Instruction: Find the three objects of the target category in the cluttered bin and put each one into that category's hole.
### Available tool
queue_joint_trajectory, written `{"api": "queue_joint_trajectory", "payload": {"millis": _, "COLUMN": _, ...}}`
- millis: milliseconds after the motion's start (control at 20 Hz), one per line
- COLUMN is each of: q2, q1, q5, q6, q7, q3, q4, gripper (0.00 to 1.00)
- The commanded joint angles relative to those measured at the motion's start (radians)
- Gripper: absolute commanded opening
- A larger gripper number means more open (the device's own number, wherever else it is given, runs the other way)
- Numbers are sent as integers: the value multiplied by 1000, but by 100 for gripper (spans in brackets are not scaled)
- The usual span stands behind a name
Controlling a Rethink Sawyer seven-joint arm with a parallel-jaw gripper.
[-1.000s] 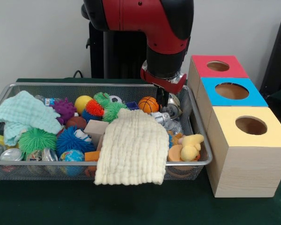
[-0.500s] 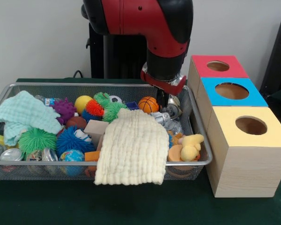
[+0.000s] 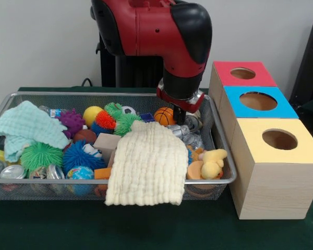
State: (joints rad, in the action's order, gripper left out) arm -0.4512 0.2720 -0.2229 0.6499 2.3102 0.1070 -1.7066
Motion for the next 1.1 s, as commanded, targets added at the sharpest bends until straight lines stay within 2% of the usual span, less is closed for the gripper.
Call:
{"api": "queue_joint_trajectory", "payload": {"millis": 50, "q2": 94, "q1": 11, "q5": -77, "q6": -113, "q7": -34, "q3": 34, "q4": 56, "gripper": 0}}
{"api": "queue_joint_trajectory", "payload": {"millis": 600, "q2": 165, "q1": 9, "q5": -100, "q6": -207, "q7": -17, "q3": 25, "q4": 74, "gripper": 0}}
{"api": "queue_joint_trajectory", "payload": {"millis": 900, "q2": 178, "q1": 8, "q5": -101, "q6": -231, "q7": -11, "q3": 24, "q4": 74, "gripper": 0}}
{"api": "queue_joint_trajectory", "payload": {"millis": 1100, "q2": 180, "q1": 26, "q5": -114, "q6": -236, "q7": -41, "q3": 28, "q4": 74, "gripper": 0}}
